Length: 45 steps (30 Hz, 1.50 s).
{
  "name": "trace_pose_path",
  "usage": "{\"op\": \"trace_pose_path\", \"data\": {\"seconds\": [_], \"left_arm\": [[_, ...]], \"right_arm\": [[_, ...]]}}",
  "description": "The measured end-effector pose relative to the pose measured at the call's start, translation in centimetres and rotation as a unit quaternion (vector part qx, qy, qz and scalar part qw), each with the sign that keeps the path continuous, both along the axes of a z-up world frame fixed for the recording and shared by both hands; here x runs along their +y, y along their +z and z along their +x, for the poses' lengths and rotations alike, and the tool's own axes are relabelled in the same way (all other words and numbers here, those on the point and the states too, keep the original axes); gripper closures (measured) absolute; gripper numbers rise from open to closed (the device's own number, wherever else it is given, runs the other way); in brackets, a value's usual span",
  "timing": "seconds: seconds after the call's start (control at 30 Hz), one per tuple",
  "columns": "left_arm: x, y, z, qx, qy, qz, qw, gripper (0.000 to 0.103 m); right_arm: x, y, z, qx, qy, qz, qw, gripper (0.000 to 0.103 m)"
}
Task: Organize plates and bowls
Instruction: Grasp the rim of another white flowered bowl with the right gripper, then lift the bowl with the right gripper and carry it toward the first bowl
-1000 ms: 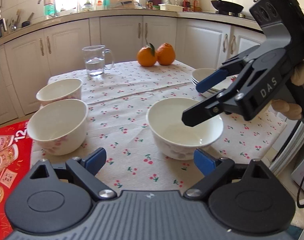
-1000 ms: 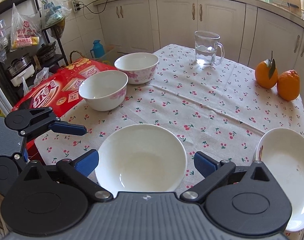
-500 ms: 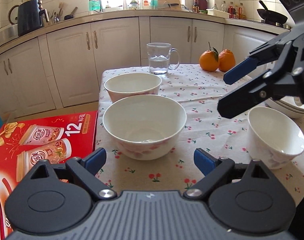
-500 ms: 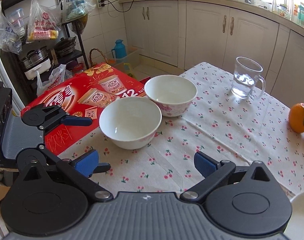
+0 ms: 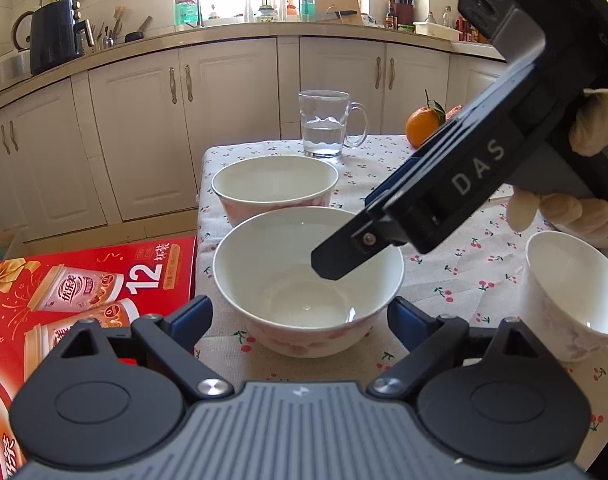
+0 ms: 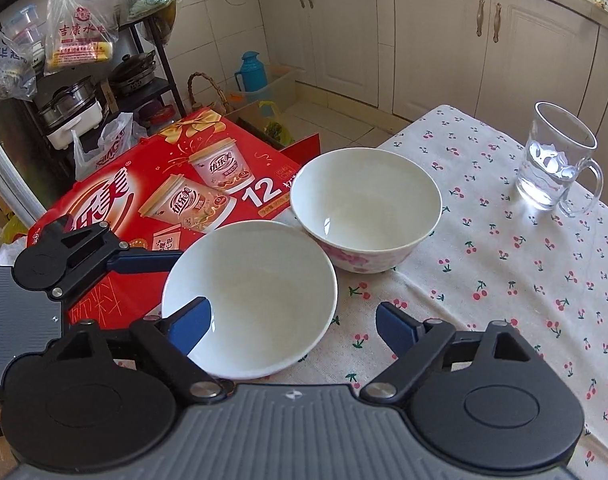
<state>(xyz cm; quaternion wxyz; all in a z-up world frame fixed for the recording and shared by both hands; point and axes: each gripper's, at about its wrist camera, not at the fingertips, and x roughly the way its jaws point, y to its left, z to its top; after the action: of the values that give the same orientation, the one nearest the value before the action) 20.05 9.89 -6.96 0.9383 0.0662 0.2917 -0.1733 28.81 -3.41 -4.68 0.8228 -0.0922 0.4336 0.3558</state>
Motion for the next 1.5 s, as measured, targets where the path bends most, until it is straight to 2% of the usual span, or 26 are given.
{"op": "trace_pose_path", "data": {"seconds": [0.1,0.27,0.5,0.63,1.07,1.5], "left_arm": [[-0.1,-0.1,0.3,0.001,-0.006,-0.003,1.0,0.009],[-0.1,-0.2,0.4,0.001,-0.01,-0.005,0.9999,0.01],[0.0,-0.1,0.2,-0.004,-0.018,-0.001,0.9998,0.012],[-0.2,-0.1,0.2,-0.006,-0.019,0.001,0.9998,0.012],[-1.1,1.1,-1.0,0.003,-0.021,0.01,0.9997,0.012],[-3.7,4.6,-5.1,0.0,-0.039,0.007,0.9992,0.012]], "right_arm": [[0.5,-0.5,0.6,0.01,0.004,0.0,1.0,0.017],[1.0,-1.0,1.4,0.014,0.005,-0.001,1.0,0.021],[1.1,-1.7,2.0,0.026,0.002,0.012,1.0,0.037],[1.0,-1.9,2.0,0.032,0.005,0.02,0.999,0.042],[0.0,-1.0,0.7,0.032,0.002,0.033,0.999,0.043],[-3.6,2.6,-4.1,0.017,0.0,0.052,0.999,0.042]]}}
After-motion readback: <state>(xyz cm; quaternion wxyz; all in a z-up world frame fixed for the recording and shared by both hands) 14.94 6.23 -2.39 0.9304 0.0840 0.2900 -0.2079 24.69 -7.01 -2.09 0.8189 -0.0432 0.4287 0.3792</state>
